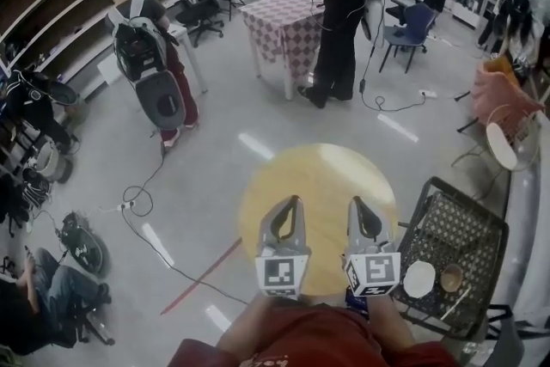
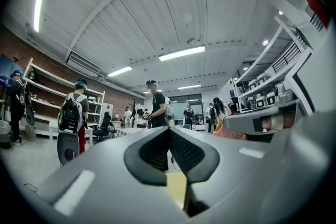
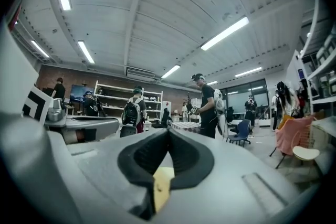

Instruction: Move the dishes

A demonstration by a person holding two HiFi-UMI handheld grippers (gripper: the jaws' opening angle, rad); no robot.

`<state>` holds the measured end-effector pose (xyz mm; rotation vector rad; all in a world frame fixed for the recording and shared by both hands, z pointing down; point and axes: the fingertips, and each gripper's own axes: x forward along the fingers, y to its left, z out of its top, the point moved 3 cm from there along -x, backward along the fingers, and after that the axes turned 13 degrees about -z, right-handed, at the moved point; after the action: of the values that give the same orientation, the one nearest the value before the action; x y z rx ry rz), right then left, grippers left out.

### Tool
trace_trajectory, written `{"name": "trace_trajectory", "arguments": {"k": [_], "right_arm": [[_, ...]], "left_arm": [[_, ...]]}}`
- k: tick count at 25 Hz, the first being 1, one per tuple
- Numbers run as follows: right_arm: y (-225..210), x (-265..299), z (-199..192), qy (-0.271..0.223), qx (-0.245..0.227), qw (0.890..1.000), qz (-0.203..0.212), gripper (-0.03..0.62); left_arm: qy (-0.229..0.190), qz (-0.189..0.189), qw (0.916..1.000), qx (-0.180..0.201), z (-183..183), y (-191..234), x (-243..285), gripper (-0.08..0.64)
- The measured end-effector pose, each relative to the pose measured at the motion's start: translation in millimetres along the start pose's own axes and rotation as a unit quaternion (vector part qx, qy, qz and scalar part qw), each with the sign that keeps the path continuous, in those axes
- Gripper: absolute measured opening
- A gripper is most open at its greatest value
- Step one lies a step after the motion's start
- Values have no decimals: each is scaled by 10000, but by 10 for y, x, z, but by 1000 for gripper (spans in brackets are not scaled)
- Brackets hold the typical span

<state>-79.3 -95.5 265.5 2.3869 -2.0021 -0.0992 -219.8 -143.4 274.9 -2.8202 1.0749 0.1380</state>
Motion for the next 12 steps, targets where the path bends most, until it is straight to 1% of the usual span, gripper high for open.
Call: {"name": "trace_trajectory", "arguments": {"k": [4,8,12], "right_arm": [[12,8,-21,53,-42,9999,-101,2],[-22,4,-31,66,-68,9996,-252,2],[-4,9,-19,41,-90,9993,-363,2]], "left_arm": [[-145,-82,9998,-96,44,32,33,8],[-53,-219,9997,-89,-13,31,62,8],[-76,-341,9993,-103,-8,64,80,8]]}}
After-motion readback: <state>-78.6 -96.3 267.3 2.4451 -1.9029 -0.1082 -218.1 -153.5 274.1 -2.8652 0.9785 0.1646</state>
